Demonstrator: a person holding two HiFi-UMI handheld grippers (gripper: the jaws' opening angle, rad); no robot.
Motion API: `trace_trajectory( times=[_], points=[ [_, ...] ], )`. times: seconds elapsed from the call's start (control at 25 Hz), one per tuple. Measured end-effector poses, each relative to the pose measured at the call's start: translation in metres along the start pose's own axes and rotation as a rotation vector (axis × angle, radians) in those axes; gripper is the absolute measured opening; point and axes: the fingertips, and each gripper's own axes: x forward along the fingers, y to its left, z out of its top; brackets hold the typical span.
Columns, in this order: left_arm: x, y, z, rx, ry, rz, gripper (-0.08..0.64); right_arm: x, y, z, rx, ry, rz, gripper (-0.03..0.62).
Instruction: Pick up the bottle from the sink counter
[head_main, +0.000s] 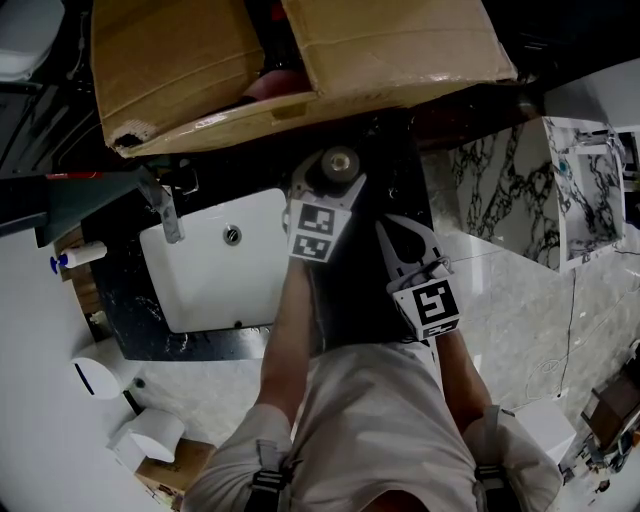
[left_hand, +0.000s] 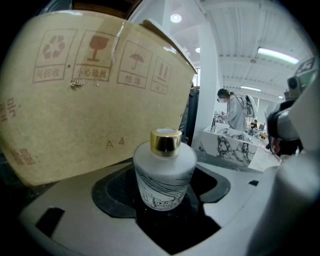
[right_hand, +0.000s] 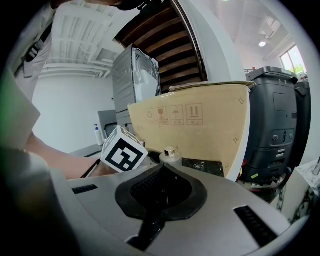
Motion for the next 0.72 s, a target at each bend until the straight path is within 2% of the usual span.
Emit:
trace_trajectory(
  times=[0.72],
  points=[
    [-0.050, -0.006, 0.017, -0.014, -0.049, 0.011, 0.321, -0.019, 0.020, 0.018, -0.039, -0.058, -0.021, -0.005]
  ],
)
